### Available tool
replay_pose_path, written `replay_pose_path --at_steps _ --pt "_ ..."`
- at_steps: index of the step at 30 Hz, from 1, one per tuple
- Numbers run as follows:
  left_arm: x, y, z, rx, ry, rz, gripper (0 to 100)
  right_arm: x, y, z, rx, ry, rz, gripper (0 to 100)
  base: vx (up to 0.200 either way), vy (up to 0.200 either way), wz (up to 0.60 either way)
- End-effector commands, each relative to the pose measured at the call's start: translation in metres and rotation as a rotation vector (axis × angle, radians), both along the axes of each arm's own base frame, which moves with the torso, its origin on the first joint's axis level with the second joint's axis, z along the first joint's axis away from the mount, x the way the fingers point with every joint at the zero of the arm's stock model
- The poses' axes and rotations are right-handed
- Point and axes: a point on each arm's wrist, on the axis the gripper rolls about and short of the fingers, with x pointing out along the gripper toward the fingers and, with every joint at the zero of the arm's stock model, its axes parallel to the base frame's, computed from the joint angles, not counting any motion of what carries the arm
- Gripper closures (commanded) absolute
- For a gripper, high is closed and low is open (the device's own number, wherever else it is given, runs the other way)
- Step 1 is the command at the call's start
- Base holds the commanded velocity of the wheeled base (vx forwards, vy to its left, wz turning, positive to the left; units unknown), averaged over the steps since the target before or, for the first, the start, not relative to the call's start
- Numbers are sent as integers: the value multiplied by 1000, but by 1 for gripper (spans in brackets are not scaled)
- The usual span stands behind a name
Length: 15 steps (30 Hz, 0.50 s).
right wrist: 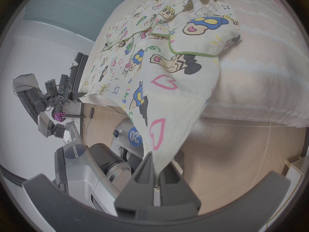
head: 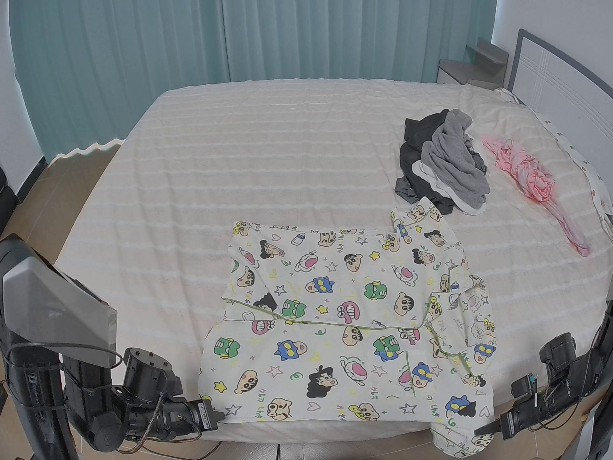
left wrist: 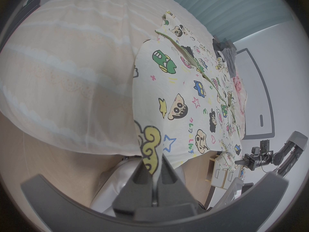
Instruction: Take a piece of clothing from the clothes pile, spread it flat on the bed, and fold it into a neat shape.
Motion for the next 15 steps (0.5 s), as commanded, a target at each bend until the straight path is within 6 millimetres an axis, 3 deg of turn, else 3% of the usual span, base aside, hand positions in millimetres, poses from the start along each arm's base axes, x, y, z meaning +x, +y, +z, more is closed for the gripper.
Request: replay_pose_path --at_steps 1,9,15 --pt "-7 -1 11 -7 -7 -22 100 -7 0 0 -12 34 -4 100 0 0 0" --pt "-21 -5 25 -16 24 -84 100 -8 0 2 -13 35 -5 100 0 0 0" --pt "-19 -5 34 -36 -19 -80 100 -8 -1 13 22 -38 -13 100 0 0 0"
